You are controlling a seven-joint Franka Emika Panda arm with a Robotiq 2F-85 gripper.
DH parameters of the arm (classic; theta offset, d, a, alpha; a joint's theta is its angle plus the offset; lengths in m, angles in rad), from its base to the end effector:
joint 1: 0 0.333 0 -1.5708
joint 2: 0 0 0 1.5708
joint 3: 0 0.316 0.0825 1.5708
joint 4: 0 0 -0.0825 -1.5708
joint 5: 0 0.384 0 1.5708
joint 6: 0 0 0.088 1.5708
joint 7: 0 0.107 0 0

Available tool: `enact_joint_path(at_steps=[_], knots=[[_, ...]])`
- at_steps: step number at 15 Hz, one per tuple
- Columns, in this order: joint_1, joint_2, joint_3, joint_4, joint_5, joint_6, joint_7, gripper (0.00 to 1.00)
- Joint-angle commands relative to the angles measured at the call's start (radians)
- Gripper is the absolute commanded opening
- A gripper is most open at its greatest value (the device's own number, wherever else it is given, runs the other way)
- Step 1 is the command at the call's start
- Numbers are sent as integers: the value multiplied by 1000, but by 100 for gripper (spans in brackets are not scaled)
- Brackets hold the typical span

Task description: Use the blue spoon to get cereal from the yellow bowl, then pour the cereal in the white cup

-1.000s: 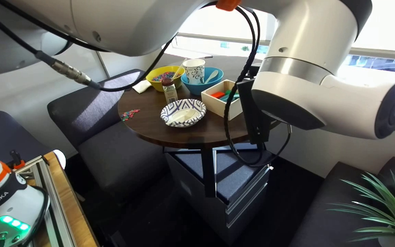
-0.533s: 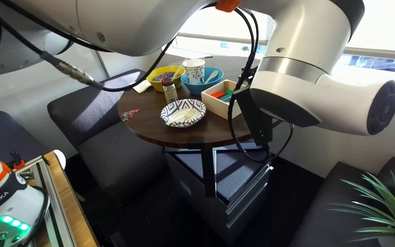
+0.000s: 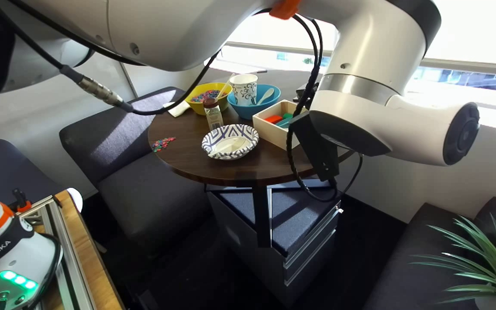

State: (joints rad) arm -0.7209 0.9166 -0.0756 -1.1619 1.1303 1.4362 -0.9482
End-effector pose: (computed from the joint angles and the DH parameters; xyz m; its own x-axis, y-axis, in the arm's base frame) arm 0.5866 -0.4231 0.2606 0.9116 -0.2726 0.3076 0.1654 -0.4417 -0.8818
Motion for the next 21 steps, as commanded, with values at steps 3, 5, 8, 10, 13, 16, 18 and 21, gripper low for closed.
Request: enact_joint_path(at_steps=[3,5,8,10,13,16,18,21], knots=[[11,0,1,-18,11,43,-35,55],[10,-1,-2,-22,9,51,-38,38],[8,-7,-2,-33,10,68,-46,15],[8,-22,-3,-52,11,73,-59,1],[9,-62,-1,-95,19,76,-85,2],[5,-155,5,-190,42,70,-132,2],[4,-231,1,-256,52,64,-160,2],[23,-363,-8,-376,33,87,-210,2]])
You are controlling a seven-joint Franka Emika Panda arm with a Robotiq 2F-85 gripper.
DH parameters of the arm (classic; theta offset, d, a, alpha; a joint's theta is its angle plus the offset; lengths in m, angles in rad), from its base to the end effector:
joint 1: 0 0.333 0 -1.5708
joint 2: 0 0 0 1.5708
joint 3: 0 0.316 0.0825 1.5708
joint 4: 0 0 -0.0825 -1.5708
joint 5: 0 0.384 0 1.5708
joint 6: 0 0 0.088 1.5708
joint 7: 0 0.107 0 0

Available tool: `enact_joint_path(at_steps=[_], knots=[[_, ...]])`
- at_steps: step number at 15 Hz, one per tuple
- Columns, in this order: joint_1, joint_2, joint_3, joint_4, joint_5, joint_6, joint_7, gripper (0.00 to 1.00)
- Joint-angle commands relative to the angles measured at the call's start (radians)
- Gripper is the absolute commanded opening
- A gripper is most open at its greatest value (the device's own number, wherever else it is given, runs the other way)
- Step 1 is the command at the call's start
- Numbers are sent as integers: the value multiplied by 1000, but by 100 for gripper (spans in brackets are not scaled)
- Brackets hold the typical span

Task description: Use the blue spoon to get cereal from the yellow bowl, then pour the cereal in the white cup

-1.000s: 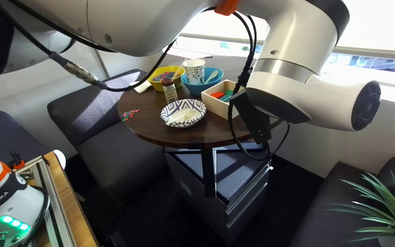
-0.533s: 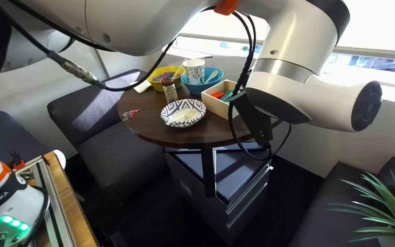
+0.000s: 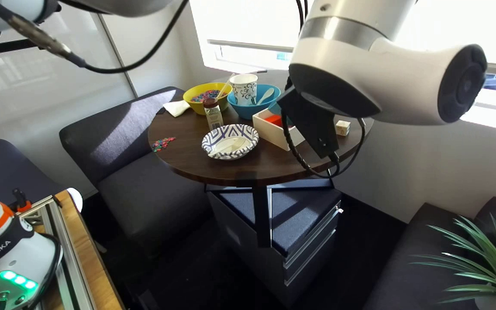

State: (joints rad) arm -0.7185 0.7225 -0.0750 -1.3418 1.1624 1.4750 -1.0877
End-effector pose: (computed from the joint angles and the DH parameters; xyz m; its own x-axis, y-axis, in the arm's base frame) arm 0.5700 -0.4108 0.3251 0.8506 -0.2507 0.4622 0.2968 -0.4967 -0.8156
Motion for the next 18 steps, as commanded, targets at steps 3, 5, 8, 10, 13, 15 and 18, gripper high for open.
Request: enact_joint_path(at_steps=[3,5,8,10,13,15,18], knots=[[102,-293,-55,-312,-44,98,-103,2],[171,-373,-78,-401,-97,175,-131,2],[279,-489,-102,-544,-142,327,-192,2],[335,-585,-95,-644,-107,415,-228,2],[396,-721,-98,-749,-86,500,-230,2],[413,-809,-114,-795,-142,541,-172,2],[424,-774,-134,-734,-144,500,-168,9]])
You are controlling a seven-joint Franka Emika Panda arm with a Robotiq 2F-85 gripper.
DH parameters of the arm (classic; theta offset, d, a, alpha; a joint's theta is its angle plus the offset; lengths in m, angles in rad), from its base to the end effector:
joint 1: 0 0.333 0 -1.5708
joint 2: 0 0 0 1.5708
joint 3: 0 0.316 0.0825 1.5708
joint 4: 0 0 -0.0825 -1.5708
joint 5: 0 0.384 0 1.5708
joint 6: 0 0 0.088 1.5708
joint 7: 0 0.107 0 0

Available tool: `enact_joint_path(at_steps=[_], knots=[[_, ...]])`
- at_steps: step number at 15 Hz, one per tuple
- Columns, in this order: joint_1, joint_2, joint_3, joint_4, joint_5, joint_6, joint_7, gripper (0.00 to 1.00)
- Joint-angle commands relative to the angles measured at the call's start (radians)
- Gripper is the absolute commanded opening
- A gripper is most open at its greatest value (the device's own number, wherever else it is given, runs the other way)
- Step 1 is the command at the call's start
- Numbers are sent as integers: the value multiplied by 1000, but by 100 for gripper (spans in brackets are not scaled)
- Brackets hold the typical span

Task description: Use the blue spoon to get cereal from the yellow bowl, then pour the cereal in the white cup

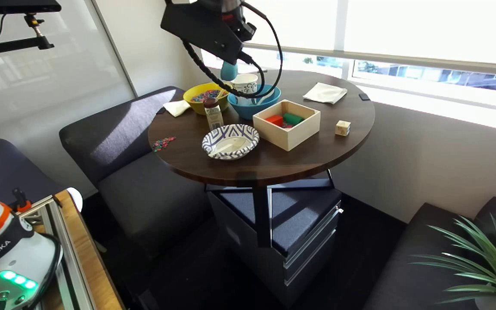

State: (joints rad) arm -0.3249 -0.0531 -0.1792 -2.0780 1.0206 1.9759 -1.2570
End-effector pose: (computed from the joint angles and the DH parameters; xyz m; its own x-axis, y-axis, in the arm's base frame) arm 0.5011 -0.2158 0.4748 0.7467 0.0307 0.6645 0.4317 -0.7824 -0.4490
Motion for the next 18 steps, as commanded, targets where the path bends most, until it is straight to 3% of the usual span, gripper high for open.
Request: enact_joint_path(at_steps=[1,2,3,8,14,18], knots=[[31,-7,-35,2,-3,-1,2,9],[33,-4,-36,3,-2,-1,2,9],[34,7,-35,5,-1,-2,1,2],[90,-30,1,-63,-31,95,-47,2],[187,-184,74,-201,-185,191,-34,2],[284,-187,146,-257,-214,345,-81,2]])
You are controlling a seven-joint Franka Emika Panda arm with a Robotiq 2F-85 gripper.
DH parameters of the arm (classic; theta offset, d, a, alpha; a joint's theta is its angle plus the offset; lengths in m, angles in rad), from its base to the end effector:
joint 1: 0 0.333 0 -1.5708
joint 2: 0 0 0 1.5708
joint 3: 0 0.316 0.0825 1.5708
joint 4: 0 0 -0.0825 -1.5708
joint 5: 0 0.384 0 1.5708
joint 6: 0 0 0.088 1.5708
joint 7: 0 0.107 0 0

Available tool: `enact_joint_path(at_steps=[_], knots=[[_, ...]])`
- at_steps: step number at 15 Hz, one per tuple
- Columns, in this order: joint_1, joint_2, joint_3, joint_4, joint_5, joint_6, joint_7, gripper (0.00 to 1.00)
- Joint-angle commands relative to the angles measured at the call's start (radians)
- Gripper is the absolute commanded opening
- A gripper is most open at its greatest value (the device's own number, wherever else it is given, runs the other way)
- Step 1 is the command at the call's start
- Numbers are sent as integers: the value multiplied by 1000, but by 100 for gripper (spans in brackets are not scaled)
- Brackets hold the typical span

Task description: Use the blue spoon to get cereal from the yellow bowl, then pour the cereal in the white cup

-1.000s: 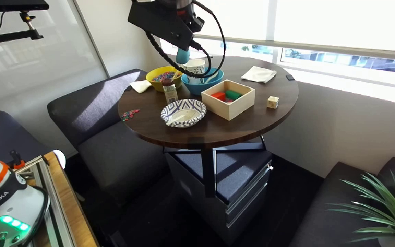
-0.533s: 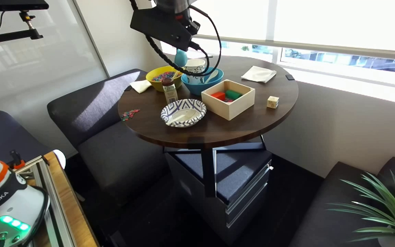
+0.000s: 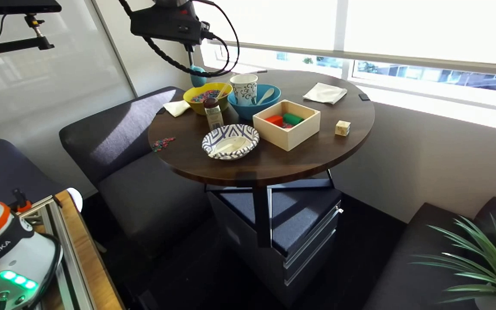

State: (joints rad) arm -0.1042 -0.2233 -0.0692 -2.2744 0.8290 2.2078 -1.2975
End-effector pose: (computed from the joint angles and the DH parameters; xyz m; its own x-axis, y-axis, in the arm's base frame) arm 0.4944 -0.0627 0.4730 0.6517 0.4173 0.6333 0.6591 -0.7248 -0.2006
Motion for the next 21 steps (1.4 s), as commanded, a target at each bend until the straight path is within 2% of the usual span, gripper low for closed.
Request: enact_joint_path(at_steps=[1,2,4,5,9,13,17,21], knots=[[78,-4,37,-60,-24,125,-46,2],[72,-6,10,-33,-11,81,-11,9],[97,2,26,-45,-12,112,-18,9],[98,4,26,-45,-12,113,-21,2],[157,51,57,-62,140,408,-149,2],[202,120,95,-56,193,565,-218,2],[236,186,119,-39,250,625,-314,2],[253,237,135,-26,307,624,-438,2]])
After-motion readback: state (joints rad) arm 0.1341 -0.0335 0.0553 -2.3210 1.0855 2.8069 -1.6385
